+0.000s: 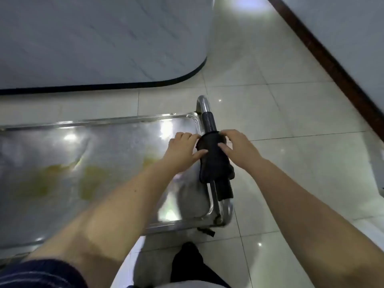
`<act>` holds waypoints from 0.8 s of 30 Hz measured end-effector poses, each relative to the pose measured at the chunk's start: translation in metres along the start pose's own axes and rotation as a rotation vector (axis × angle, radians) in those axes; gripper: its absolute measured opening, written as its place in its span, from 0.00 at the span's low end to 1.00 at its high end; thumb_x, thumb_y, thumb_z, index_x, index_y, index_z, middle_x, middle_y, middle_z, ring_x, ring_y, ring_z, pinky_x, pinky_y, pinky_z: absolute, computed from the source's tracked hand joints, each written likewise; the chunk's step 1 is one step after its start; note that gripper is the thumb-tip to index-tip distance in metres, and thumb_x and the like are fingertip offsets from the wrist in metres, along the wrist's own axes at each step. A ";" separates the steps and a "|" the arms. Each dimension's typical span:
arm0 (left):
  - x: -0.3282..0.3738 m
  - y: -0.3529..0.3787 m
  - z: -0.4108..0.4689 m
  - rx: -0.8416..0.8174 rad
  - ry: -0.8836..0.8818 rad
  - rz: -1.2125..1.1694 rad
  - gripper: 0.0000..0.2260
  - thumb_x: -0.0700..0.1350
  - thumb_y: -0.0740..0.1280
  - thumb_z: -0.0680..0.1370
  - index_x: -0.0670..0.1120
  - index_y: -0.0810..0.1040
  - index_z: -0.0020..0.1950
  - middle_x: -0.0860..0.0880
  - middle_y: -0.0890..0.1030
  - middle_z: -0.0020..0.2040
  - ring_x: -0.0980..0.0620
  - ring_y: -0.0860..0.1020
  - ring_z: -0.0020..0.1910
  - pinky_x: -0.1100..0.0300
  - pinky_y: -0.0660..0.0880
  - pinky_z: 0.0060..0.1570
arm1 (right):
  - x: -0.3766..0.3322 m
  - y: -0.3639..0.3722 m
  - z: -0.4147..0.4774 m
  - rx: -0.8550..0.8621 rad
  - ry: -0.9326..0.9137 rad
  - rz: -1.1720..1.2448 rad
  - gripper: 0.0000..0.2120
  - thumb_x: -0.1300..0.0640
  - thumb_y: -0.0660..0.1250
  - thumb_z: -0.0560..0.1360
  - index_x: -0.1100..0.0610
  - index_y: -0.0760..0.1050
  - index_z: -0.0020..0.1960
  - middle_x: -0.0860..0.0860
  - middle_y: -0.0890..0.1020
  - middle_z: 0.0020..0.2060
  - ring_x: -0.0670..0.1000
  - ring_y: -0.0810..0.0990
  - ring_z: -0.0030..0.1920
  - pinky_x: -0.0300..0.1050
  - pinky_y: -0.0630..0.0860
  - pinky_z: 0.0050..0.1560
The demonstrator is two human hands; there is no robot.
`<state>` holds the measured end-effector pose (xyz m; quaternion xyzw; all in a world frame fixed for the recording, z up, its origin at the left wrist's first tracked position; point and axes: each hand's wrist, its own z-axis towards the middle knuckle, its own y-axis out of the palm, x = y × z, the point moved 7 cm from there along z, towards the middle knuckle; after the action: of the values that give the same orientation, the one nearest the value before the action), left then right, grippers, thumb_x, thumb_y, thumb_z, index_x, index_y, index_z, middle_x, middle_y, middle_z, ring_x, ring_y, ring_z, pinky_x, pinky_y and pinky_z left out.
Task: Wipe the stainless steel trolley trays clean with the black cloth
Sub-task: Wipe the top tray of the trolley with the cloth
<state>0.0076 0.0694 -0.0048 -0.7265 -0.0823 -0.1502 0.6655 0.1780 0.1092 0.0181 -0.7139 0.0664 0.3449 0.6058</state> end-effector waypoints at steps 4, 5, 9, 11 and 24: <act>-0.011 0.012 0.024 -0.106 -0.084 -0.158 0.30 0.65 0.65 0.75 0.53 0.67 0.73 0.51 0.72 0.69 0.45 0.62 0.70 0.49 0.66 0.65 | 0.021 0.008 0.025 -0.187 0.088 0.170 0.21 0.51 0.70 0.76 0.51 0.72 0.67 0.48 0.77 0.61 0.47 0.74 0.55 0.41 0.68 0.54; -0.016 0.017 0.029 -0.152 -0.115 -0.212 0.30 0.65 0.67 0.74 0.54 0.68 0.72 0.52 0.73 0.69 0.46 0.62 0.70 0.51 0.66 0.64 | 0.029 0.012 0.030 -0.240 0.124 0.227 0.20 0.49 0.72 0.75 0.50 0.72 0.65 0.46 0.77 0.59 0.47 0.75 0.55 0.41 0.69 0.53; -0.028 0.033 0.041 -0.324 -0.232 -0.519 0.32 0.60 0.75 0.70 0.55 0.70 0.72 0.58 0.72 0.66 0.56 0.67 0.66 0.60 0.64 0.60 | 0.049 0.019 0.041 -0.370 0.230 0.383 0.22 0.45 0.77 0.68 0.47 0.73 0.58 0.41 0.79 0.54 0.46 0.76 0.60 0.45 0.71 0.60; -0.029 0.038 0.045 -0.400 -0.263 -0.583 0.34 0.57 0.76 0.70 0.53 0.69 0.73 0.57 0.71 0.64 0.59 0.67 0.62 0.60 0.64 0.58 | 0.053 0.024 0.042 -0.407 0.266 0.465 0.24 0.44 0.79 0.64 0.49 0.74 0.55 0.45 0.81 0.53 0.47 0.79 0.58 0.45 0.74 0.58; -0.007 -0.015 0.009 -0.019 -0.100 -0.323 0.07 0.54 0.71 0.76 0.51 0.78 0.46 0.55 0.78 0.40 0.51 0.77 0.43 0.56 0.70 0.43 | 0.014 -0.009 0.013 -0.095 0.102 0.198 0.08 0.55 0.72 0.74 0.49 0.74 0.49 0.45 0.76 0.46 0.45 0.75 0.46 0.36 0.68 0.43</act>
<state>-0.0027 0.0804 0.0064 -0.7166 -0.2294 -0.2197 0.6210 0.1874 0.1274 0.0170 -0.7484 0.1512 0.3690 0.5300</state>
